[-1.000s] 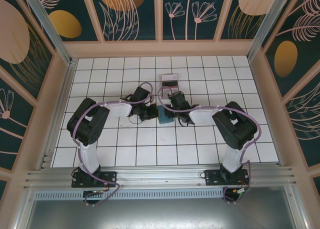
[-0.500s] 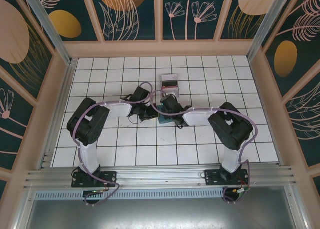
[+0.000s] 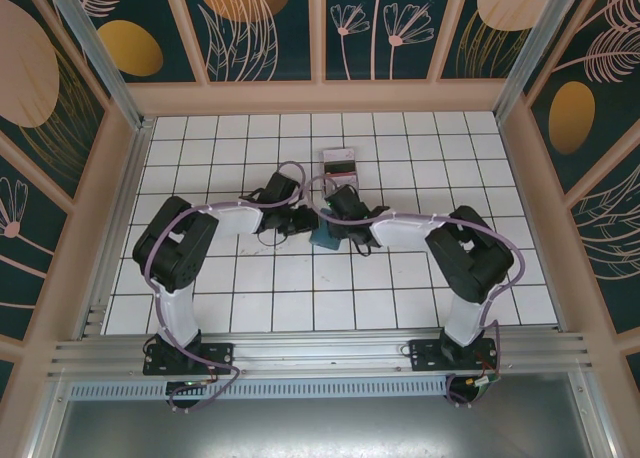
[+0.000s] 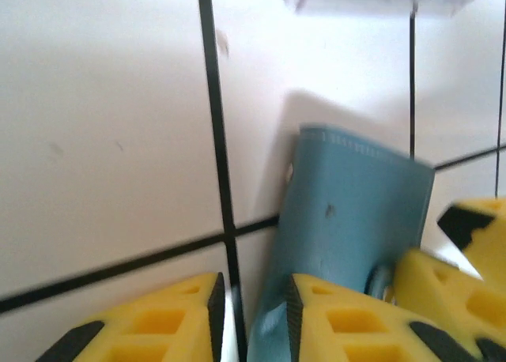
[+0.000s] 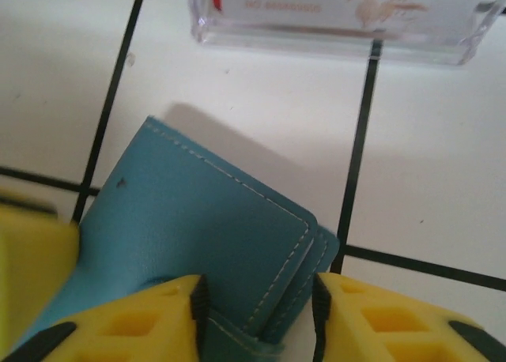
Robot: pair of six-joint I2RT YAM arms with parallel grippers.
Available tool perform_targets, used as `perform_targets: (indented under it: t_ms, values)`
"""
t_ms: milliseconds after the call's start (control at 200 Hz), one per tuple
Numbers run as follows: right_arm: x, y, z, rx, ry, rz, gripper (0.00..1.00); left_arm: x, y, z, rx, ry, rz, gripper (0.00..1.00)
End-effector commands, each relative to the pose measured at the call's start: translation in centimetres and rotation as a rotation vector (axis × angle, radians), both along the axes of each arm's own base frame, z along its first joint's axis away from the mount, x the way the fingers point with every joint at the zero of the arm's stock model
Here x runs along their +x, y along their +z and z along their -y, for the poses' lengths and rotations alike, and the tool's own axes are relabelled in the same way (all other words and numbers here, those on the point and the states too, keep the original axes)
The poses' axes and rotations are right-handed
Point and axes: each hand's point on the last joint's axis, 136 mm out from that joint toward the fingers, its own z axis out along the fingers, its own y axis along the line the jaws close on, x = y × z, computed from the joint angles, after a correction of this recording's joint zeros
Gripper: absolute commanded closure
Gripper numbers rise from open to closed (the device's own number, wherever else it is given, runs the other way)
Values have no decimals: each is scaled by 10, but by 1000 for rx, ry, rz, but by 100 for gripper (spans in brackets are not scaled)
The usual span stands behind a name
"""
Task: Put the credit cards into the card holder
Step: Close the button on the card holder, then reset both arms
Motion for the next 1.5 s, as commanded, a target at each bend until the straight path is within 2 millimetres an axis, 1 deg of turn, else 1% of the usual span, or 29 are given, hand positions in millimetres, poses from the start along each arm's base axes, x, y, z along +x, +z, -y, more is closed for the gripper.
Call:
perform_targets:
  t_ms: [0, 50, 65, 85, 135, 180, 195, 205, 260, 325, 410, 460, 536, 636, 711, 761, 851, 906, 981, 1091, 1151, 1201, 1221, 1231, 1246, 1276, 1326, 1406, 1491]
  values:
    - [7, 50, -4, 106, 61, 3, 50, 34, 55, -16, 12, 71, 224, 63]
    - [21, 75, 7, 129, 37, 76, 47, 40, 76, -26, 11, 96, 285, 59]
    - [25, 83, 11, 133, 28, 101, 47, 41, 77, -29, 18, 103, 293, 58]
    - [30, 92, 18, 131, 10, 133, 46, 43, 95, -34, 11, 120, 334, 57]
    - [41, 113, 38, 136, -38, 204, 44, 47, 114, -50, 26, 163, 391, 54]
    - [47, 130, 55, 144, -73, 263, 42, 51, 130, -68, 46, 213, 441, 46]
    - [53, 134, 70, 145, -111, 282, 41, 53, 138, -74, 51, 231, 462, 44]
    - [55, 138, 77, 147, -128, 295, 41, 50, 134, -79, 63, 240, 458, 43]
    - [62, 153, 112, 168, -208, 361, 38, 50, 147, -107, 105, 311, 508, 35]
    - [66, 162, 156, 180, -306, 429, 37, 48, 160, -144, 170, 417, 572, 24]
    - [66, 164, 213, 191, -426, 495, 35, 43, 174, -192, 258, 557, 651, 13]
    - [65, 161, 238, 187, -461, 536, 35, 38, 177, -222, 319, 660, 690, 2]
    - [58, 156, 280, 135, -618, 634, 34, 32, 177, -262, 383, 782, 707, 2]
    - [44, 146, 310, 63, -704, 747, 28, 22, 170, -304, 464, 912, 758, 1]
    - [40, 133, 326, 44, -752, 739, 26, 12, 167, -328, 544, 995, 808, 2]
    - [38, 122, 333, 40, -768, 725, 26, 6, 164, -336, 604, 1011, 849, 1]
    - [30, 112, 342, 38, -781, 773, 25, 3, 158, -339, 703, 953, 927, 2]
    - [27, 105, 338, 77, -755, 796, 25, 5, 148, -339, 738, 904, 938, 2]
    - [23, 100, 331, 115, -719, 830, 25, 12, 134, -339, 711, 865, 930, 1]
    - [29, 97, 317, 105, -640, 829, 25, 15, 118, -342, 669, 852, 946, 2]
    - [31, 96, 307, 101, -587, 831, 24, 22, 116, -334, 639, 791, 957, 1]
    - [30, 95, 295, 107, -515, 851, 18, 25, 116, -319, 596, 690, 995, 2]
    - [30, 92, 289, 110, -480, 849, 12, 23, 115, -312, 579, 651, 1013, 2]
    - [30, 93, 286, 111, -465, 853, 4, 22, 116, -309, 570, 637, 1025, 2]
    - [31, 91, 282, 114, -441, 852, 1, 20, 116, -307, 560, 622, 1041, 1]
    - [34, 87, 276, 107, -405, 841, 1, 14, 113, -302, 546, 595, 1063, 1]
    - [41, 81, 272, 107, -381, 796, 1, 9, 119, -299, 528, 585, 1123, 1]
    - [41, 82, 277, 116, -397, 801, 1, 19, 112, -302, 548, 589, 1056, 1]
    - [41, 83, 276, 118, -396, 807, 1, 17, 112, -304, 549, 596, 1062, 1]
